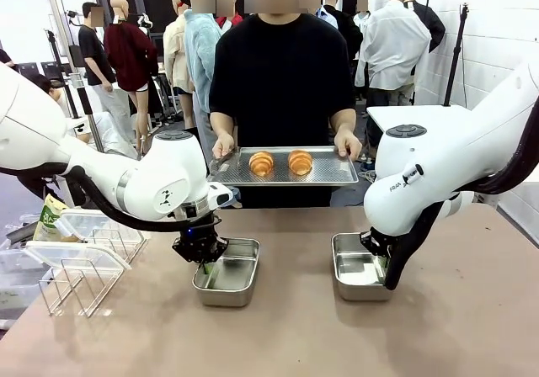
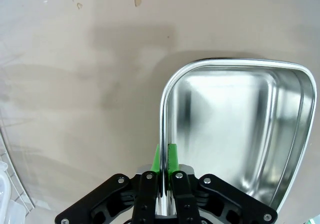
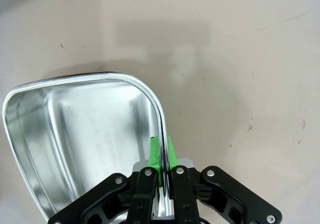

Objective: Place the bread in airtight containers.
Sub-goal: Lift both Airtight Container.

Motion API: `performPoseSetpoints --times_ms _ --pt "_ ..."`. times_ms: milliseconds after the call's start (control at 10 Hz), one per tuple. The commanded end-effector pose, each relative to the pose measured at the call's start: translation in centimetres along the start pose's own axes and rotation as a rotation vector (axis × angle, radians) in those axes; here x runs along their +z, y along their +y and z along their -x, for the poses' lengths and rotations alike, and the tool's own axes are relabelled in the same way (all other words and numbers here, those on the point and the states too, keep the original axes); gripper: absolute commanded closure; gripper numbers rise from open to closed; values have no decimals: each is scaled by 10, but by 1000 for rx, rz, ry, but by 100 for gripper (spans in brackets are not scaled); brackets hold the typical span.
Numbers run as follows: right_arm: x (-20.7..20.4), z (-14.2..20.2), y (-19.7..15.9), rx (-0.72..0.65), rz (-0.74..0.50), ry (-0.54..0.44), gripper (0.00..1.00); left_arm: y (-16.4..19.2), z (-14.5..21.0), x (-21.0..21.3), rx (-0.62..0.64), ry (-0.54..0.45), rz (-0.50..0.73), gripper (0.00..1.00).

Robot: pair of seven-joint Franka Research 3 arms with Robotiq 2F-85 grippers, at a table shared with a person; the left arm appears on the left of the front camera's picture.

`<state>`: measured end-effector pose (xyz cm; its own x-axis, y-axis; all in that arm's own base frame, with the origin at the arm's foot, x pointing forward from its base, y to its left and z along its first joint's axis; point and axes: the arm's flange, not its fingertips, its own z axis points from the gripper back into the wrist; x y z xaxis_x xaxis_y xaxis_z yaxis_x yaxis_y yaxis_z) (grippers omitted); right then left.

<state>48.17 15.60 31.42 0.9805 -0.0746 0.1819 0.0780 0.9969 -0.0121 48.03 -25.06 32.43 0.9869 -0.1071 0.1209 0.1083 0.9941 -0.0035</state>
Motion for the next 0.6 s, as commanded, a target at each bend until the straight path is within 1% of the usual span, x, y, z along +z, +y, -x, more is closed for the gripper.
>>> performPoseSetpoints --times_ms 0,100,200,300,500 --pt "-4 -1 0 -22 -7 7 100 -4 -3 6 14 -4 -7 100" --pt "0 2 -1 -16 -9 8 100 -4 -1 11 32 -14 -8 100" --pt "9 5 -2 -4 -12 11 100 -3 3 23 71 -20 20 100" --pt "23 9 -4 48 -21 23 100 -3 8 40 84 -33 58 100" --pt "64 17 -8 73 -48 -43 100 -4 16 76 108 -24 97 100"
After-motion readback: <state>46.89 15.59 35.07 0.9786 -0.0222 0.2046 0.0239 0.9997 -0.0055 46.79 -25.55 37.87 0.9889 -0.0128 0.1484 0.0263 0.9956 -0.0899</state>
